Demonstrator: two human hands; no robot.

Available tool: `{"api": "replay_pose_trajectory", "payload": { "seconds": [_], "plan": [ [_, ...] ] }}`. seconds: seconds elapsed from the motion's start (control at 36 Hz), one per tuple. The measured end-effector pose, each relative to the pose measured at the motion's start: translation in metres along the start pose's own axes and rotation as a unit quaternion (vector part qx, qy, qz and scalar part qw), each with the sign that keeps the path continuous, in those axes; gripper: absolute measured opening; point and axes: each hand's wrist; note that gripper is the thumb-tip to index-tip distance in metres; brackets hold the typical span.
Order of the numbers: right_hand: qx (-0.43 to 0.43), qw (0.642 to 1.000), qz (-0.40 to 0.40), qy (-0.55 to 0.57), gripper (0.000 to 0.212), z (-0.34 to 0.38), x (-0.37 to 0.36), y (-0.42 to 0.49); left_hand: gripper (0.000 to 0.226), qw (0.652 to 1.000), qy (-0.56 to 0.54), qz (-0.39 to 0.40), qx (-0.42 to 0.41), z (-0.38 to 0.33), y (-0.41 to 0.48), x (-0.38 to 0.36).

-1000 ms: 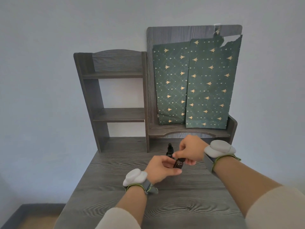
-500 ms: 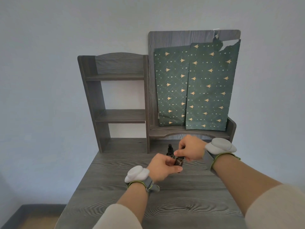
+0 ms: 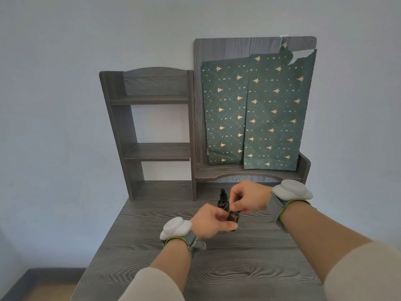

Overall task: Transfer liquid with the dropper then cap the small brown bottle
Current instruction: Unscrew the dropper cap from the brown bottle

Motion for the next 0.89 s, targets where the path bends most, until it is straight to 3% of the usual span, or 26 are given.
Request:
{"api": "replay_pose_trajectory", "payload": {
  "seconds": [0.22,0.36,0.53,0.61,0.72,0.89],
  "plan": [
    [0.010,0.998,0.001,-0.058,0.021,0.005,0.000,-0.002,0.020,0.999,-0.033,-0.023,0.002,0.008,0.001,-0.003],
    [-0.002,0.999,-0.041,0.012,0.024,0.004,-0.003,0.002,0.011,0.998,-0.010,-0.057,-0.013,0.010,0.002,-0.004],
    [-0.040,0.995,-0.091,-0.034,0.043,0.003,-0.002,0.002,0.029,0.996,0.025,-0.083,-0.008,0.008,0.008,-0.004],
    [-0.032,0.994,-0.084,-0.067,0.035,0.006,0.000,0.000,0.033,0.995,0.042,-0.095,-0.005,0.006,0.010,-0.006],
    [-0.010,0.995,-0.069,-0.068,0.007,0.007,0.003,0.000,0.033,0.994,0.053,-0.100,-0.001,0.006,0.010,-0.007],
    [0.003,0.994,-0.039,-0.105,0.025,0.006,0.006,0.002,0.028,0.994,0.053,-0.091,0.001,0.004,0.008,-0.008]
  ]
}}
Point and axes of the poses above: each hand's wrist, its own y-axis towards the middle knuckle, its own x-axis out of the back of the hand, z = x × y
